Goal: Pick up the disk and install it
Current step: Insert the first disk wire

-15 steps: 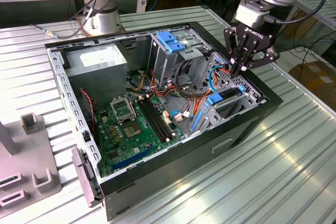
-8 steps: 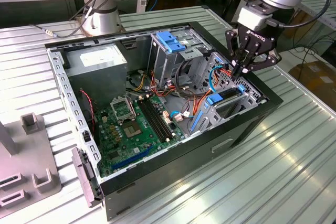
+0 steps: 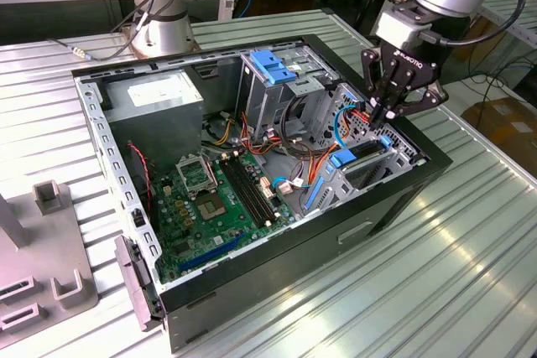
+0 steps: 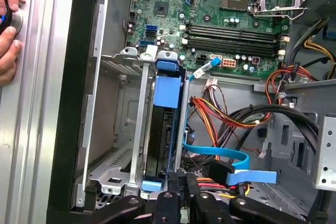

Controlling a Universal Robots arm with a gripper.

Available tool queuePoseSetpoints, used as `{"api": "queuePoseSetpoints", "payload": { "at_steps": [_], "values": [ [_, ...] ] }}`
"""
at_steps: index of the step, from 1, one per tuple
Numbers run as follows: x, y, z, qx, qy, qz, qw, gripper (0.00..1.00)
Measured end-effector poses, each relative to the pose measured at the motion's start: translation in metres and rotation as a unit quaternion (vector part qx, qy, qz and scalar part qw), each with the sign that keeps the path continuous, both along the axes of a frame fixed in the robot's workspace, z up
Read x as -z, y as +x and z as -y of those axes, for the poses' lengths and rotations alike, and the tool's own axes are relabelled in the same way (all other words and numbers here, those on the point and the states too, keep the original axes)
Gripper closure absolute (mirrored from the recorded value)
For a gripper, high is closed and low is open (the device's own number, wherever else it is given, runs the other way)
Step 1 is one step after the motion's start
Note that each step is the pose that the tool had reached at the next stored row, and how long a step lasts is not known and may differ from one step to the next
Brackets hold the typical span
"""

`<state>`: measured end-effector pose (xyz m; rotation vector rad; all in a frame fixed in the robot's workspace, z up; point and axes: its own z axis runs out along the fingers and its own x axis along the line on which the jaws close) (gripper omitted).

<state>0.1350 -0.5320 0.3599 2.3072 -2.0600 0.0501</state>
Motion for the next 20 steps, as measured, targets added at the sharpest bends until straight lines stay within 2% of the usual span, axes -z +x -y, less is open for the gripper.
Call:
{"api": "queuePoseSetpoints", "payload": {
  "at_steps": [3,5,7,13,17,20],
  "values": [
    [0.0006,-0.0008,0.0000,0.010,0.0000,0.0000,0.99995,0.83],
    [0.0017,-0.0011,0.0001,0.028,0.0001,0.0000,0.99961,0.83],
    [0.0027,-0.0020,0.0002,0.036,0.0000,0.0000,0.99936,0.83],
    [0.0044,-0.0066,0.0066,0.036,0.0001,0.0000,0.99935,0.83],
    [0.0054,-0.0096,0.0082,0.036,0.0000,0.0000,0.99935,0.83],
    [0.0063,-0.0124,0.0113,0.036,0.0000,0.0000,0.99935,0.83]
  ]
}}
